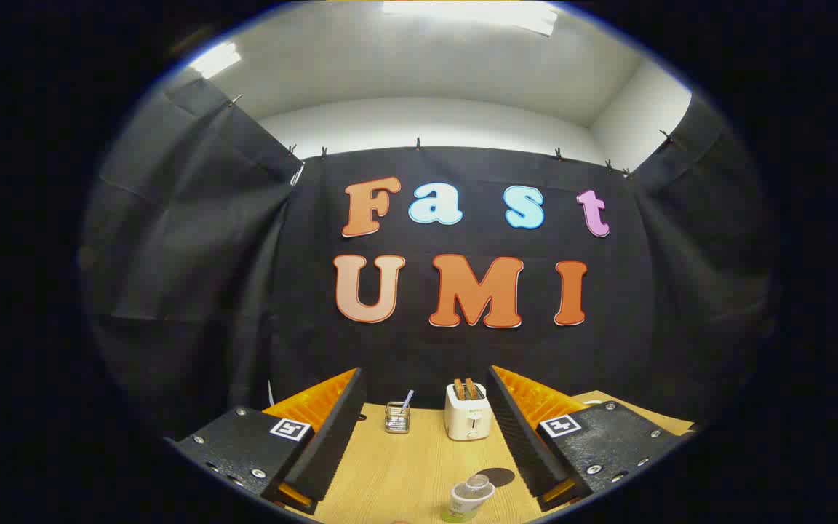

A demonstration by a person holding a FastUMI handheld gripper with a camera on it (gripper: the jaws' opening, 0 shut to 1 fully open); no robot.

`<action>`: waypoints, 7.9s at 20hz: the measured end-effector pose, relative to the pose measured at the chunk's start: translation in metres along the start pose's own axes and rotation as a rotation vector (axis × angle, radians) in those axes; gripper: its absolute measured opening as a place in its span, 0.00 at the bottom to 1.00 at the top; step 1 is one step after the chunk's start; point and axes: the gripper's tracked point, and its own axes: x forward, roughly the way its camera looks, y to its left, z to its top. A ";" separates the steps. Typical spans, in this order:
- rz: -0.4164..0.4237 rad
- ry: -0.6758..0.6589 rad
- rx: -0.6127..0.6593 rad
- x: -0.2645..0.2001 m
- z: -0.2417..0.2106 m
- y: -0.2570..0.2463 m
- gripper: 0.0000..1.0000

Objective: Take the bottle from table, then pour the juice into the cup, finally place the bottle on the coaster

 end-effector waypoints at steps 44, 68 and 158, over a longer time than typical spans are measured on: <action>-0.079 0.362 -0.061 -0.004 -0.231 -0.049 0.99; -0.115 0.463 -0.040 0.010 -0.318 -0.058 0.63; -0.394 0.229 1.768 0.046 -0.249 -0.146 0.57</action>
